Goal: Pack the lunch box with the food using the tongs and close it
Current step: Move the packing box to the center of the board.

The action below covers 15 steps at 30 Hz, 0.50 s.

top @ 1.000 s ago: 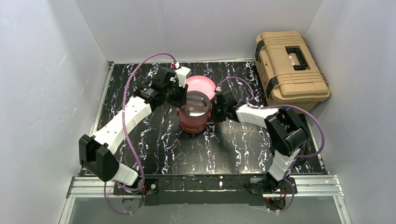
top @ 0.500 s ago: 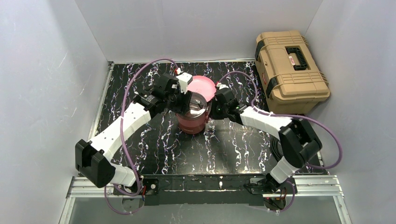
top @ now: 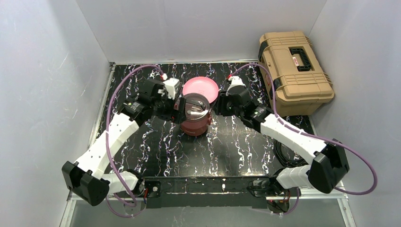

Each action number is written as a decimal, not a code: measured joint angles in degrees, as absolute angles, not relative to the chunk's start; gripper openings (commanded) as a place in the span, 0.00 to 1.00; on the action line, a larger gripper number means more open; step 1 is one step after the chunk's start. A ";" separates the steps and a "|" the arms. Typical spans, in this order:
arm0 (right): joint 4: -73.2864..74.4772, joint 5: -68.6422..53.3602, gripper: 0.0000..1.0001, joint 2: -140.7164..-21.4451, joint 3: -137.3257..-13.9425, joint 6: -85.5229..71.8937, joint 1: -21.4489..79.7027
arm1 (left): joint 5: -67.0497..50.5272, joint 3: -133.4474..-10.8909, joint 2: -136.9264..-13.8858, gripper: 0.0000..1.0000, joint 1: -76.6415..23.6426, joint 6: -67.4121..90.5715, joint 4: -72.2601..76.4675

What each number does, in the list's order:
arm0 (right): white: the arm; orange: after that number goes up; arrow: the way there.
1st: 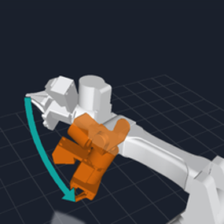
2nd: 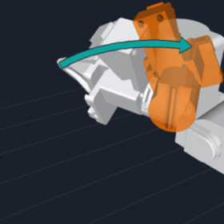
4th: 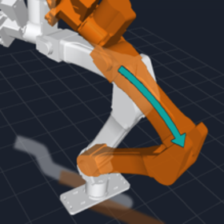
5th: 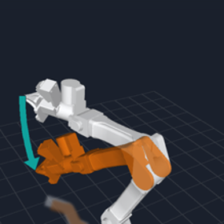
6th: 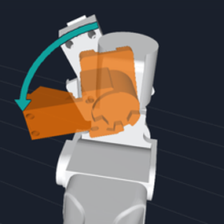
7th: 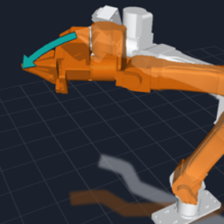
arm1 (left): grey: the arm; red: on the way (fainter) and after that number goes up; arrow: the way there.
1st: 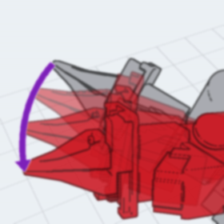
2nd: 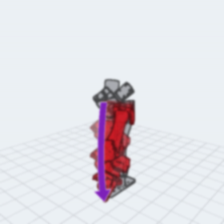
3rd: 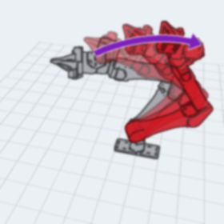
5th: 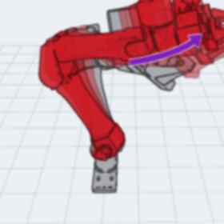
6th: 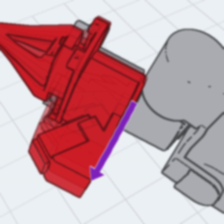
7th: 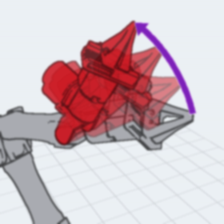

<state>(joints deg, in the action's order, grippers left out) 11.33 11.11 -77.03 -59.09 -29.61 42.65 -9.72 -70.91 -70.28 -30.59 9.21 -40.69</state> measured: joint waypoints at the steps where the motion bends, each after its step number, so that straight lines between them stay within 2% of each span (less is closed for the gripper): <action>1: 11.51 10.90 0.56 -76.12 -59.09 -29.61 42.65 | -10.63 -70.91 -69.47 0.91 -29.28 9.67 -40.99; 7: 10.90 6.74 0.66 -73.12 -59.09 -31.57 42.68 | -17.39 -70.72 -68.12 0.93 -20.10 13.04 -39.62; 15: 9.87 4.99 0.68 -76.66 -59.09 -34.02 44.01 | -25.89 -70.22 -73.19 0.93 -17.08 15.46 -34.20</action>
